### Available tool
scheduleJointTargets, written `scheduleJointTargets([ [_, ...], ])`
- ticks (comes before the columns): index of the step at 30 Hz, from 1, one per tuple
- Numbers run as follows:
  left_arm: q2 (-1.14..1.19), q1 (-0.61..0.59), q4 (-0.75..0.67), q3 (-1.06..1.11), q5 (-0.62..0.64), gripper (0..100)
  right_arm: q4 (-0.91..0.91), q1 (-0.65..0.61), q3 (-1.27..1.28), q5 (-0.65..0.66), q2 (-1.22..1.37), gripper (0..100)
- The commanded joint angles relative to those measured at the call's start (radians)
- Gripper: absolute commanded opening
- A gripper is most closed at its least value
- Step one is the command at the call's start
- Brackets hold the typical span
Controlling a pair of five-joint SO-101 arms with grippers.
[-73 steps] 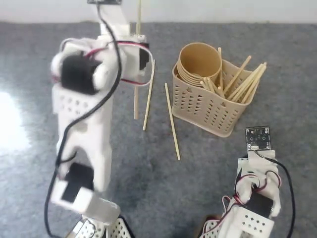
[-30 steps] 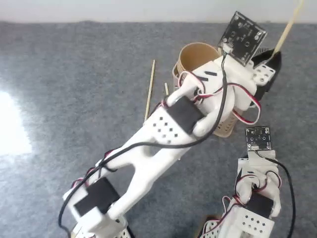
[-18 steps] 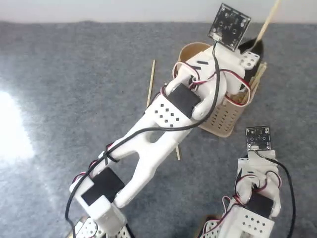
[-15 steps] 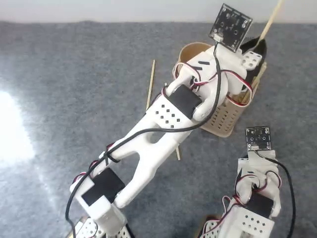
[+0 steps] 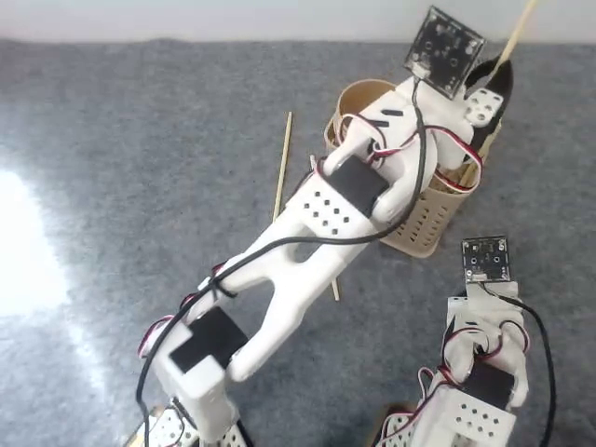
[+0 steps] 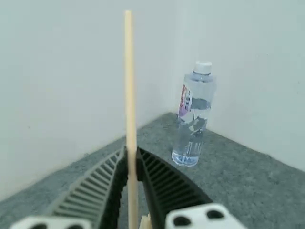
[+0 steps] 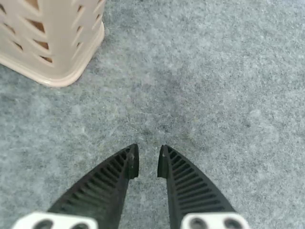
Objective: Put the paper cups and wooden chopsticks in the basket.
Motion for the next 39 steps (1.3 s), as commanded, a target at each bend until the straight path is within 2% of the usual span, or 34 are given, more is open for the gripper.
scheduleJointTargets([
  [1, 0.020, -0.009, -0.025, -0.039, -0.011, 1, -0.012, -0.012, 0.021, 0.014, -0.005, 8.0],
  [9, 0.074, -0.012, -0.015, -0.038, -0.009, 2, -0.012, -0.012, 0.021, 0.014, -0.005, 8.0],
  [11, 0.069, -0.012, 0.029, -0.039, -0.011, 4, -0.012, -0.012, 0.021, 0.014, -0.005, 8.0],
  [13, 0.051, -0.012, 0.074, -0.039, -0.009, 11, -0.012, -0.012, 0.021, 0.014, -0.005, 8.0],
  [17, 0.021, -0.008, 0.167, -0.039, -0.009, 34, -0.012, -0.012, 0.021, 0.014, -0.005, 8.0],
  [18, 0.012, -0.005, 0.186, -0.042, -0.009, 36, -0.012, -0.012, 0.021, 0.014, -0.005, 8.0],
  [24, -0.138, 0.038, 0.288, -0.044, -0.017, 29, -0.012, -0.012, 0.021, 0.014, -0.005, 8.0],
  [27, -0.264, 0.081, 0.384, -0.044, -0.020, 26, -0.012, -0.012, 0.021, 0.014, -0.005, 8.0],
  [31, -0.425, 0.104, 0.532, -0.044, -0.087, 25, -0.012, -0.012, 0.021, 0.014, -0.005, 8.0],
  [37, -0.585, -0.031, 0.723, -0.044, -0.109, 25, -0.012, -0.012, 0.021, 0.014, -0.005, 8.0],
  [39, -0.623, -0.078, 0.781, -0.044, -0.161, 25, -0.012, -0.012, 0.021, 0.014, -0.005, 8.0],
])
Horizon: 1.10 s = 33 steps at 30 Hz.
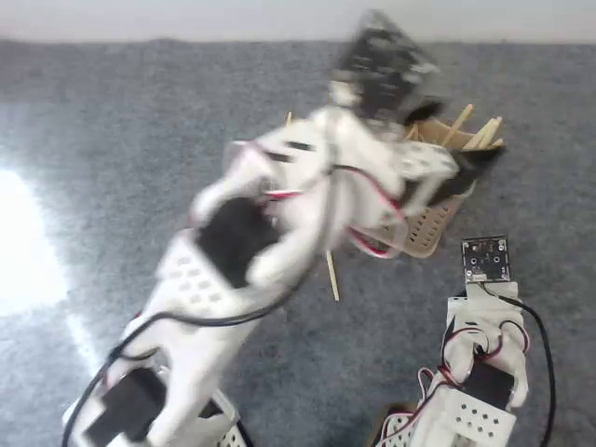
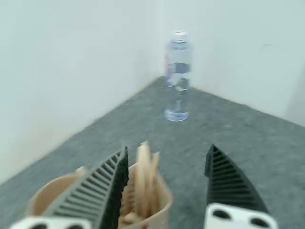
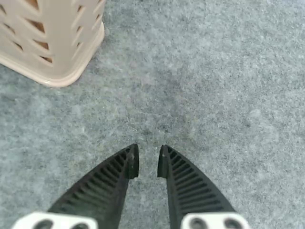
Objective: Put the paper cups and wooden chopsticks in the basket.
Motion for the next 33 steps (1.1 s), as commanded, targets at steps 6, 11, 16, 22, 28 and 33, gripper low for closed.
scheduleJointTargets([
  [6, -0.285, -0.127, 0.207, -0.036, -0.114, 25, -0.010, -0.012, 0.021, 0.014, -0.005, 8.0],
  [11, -0.493, -0.261, 0.193, -0.033, -0.114, 25, -0.010, -0.012, 0.021, 0.014, -0.005, 8.0],
  [16, -0.641, -0.532, 0.295, 0.093, -0.106, 25, -0.010, -0.012, 0.021, 0.014, -0.005, 8.0],
  [22, -0.769, -0.781, 0.322, 0.430, 0.009, 25, -0.010, -0.012, 0.021, 0.014, -0.005, 8.0],
  [28, -0.878, -0.842, 0.163, 0.806, 0.098, 25, -0.010, -0.012, 0.021, 0.014, -0.005, 8.0],
  [33, -0.967, -0.809, -0.031, 1.119, 0.092, 25, -0.010, -0.012, 0.021, 0.014, -0.005, 8.0],
])
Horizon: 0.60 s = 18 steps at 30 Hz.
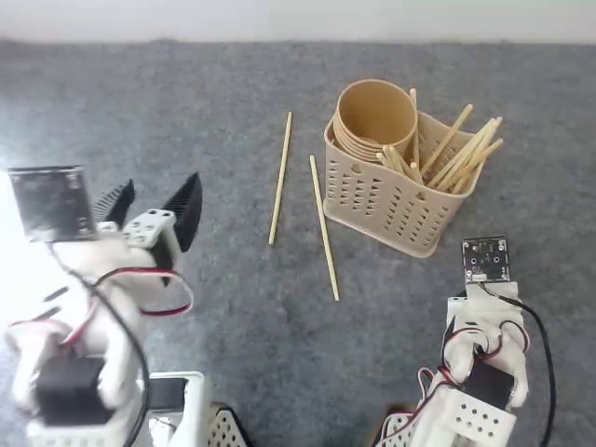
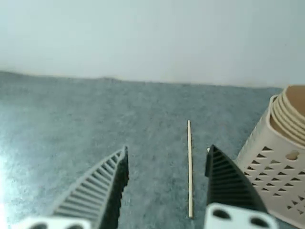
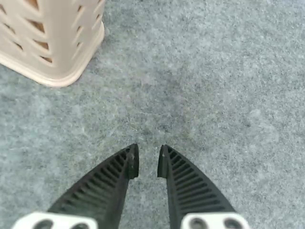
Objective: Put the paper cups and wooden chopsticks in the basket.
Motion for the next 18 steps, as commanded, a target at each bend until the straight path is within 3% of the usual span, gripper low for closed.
scheduleJointTargets([
  [1, -0.040, 0.031, -0.153, 0.183, 0.005, 25, -0.010, -0.012, 0.021, 0.014, -0.005, 8.0],
  [9, 0.078, 0.153, -0.180, 0.285, -0.037, 25, -0.010, -0.012, 0.021, 0.014, -0.005, 8.0],
  [18, 0.525, 0.245, -0.144, 0.056, -0.035, 25, -0.010, -0.012, 0.021, 0.014, -0.005, 8.0],
])
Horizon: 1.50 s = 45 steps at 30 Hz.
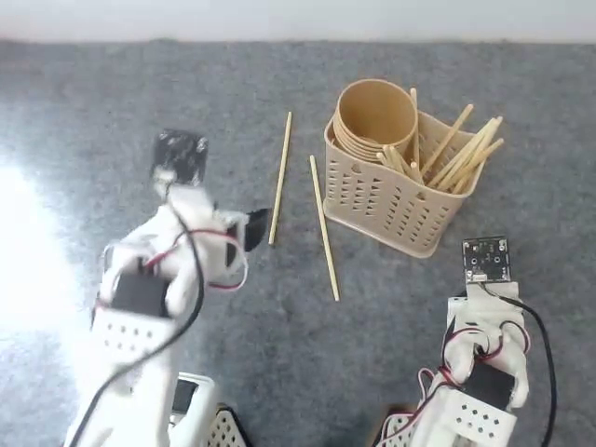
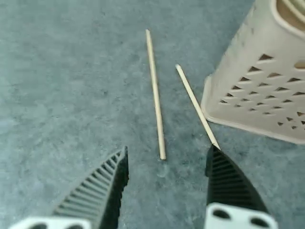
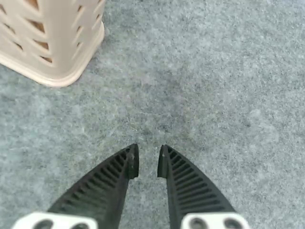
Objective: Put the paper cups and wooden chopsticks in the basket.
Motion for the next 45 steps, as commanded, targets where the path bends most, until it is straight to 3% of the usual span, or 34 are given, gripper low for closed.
scheduleJointTargets([
  [1, 0.209, 0.017, 0.020, -0.168, -0.014, 25, -0.010, -0.010, 0.021, 0.014, -0.005, 8.0],
  [12, 0.755, 0.035, 0.055, -0.496, -0.011, 25, -0.010, -0.008, 0.021, 0.014, -0.005, 8.0],
  [25, 1.138, 0.077, 0.055, -0.820, -0.009, 25, -0.010, -0.010, 0.021, 0.014, -0.005, 8.0],
  [33, 1.407, 0.043, 0.250, -1.167, -0.011, 14, -0.010, -0.012, 0.021, 0.014, -0.005, 8.0],
  [37, 1.513, 0.049, 0.350, -1.333, -0.011, 14, -0.010, -0.012, 0.021, 0.014, -0.005, 8.0],
  [45, 1.699, 0.049, 0.416, -1.518, -0.011, 14, -0.008, -0.012, 0.021, 0.014, -0.005, 8.0],
])
